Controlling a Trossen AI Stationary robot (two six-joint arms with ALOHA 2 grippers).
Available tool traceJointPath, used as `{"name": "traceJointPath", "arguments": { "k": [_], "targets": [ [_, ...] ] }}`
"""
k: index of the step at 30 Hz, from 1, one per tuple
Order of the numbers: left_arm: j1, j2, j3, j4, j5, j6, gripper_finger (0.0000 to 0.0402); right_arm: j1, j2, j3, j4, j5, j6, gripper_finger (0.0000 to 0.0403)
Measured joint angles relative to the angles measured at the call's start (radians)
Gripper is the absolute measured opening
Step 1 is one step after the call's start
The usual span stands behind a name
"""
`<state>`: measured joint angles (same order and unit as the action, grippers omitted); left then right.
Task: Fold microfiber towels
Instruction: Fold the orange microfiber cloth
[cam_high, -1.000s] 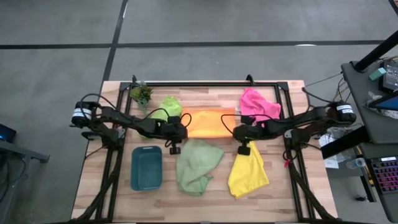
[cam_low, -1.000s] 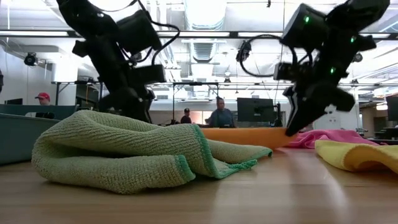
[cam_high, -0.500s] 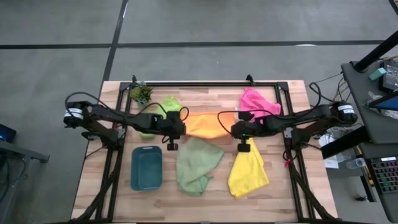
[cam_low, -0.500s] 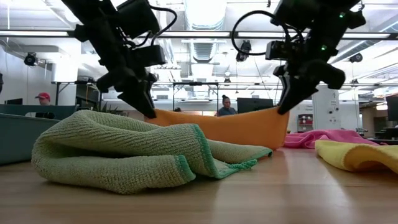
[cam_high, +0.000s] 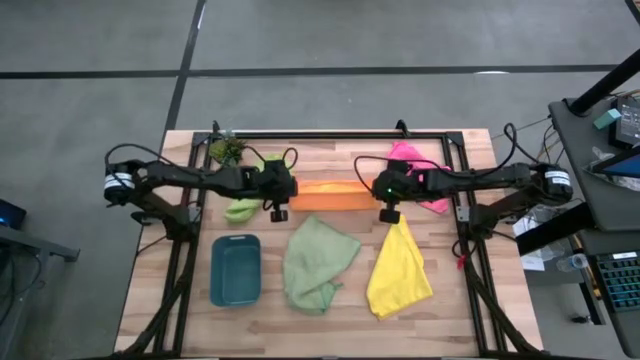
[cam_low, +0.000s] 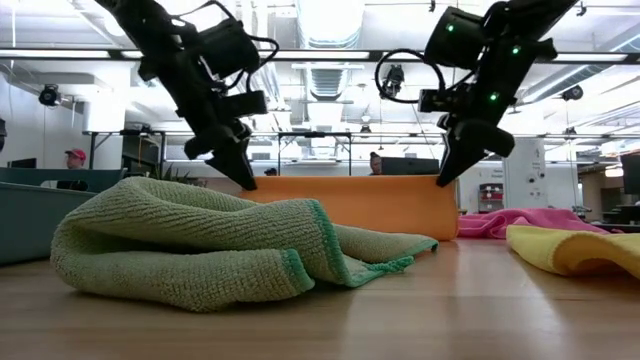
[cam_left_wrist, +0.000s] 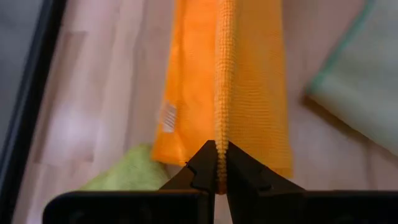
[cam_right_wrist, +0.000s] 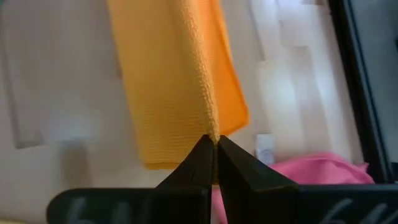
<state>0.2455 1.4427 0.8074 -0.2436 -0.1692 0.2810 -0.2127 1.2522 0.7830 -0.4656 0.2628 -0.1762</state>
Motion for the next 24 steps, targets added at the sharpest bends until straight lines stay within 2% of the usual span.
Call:
{"name": "traceJointPath", "arguments": {
  "k": [5,14,18,24],
  "targets": [
    [0.041,0.037,-0.002,0.074,0.005,0.033,0.0008,-0.041,0.017,0.000,0.046,0.000,-0.032,0.0008],
    [0.099,0.105,-0.003,0.091,0.005,0.040,0.0008,-0.090,0.106,0.003,0.120,0.002,-0.071,0.0008],
    [0.112,0.125,-0.007,0.150,0.004,0.040,0.0008,-0.106,0.134,0.006,0.135,0.051,-0.070,0.0008],
    [0.128,0.170,-0.003,0.165,-0.011,0.040,0.0008,-0.116,0.163,0.009,0.160,0.053,-0.071,0.0008]
  ]
}}
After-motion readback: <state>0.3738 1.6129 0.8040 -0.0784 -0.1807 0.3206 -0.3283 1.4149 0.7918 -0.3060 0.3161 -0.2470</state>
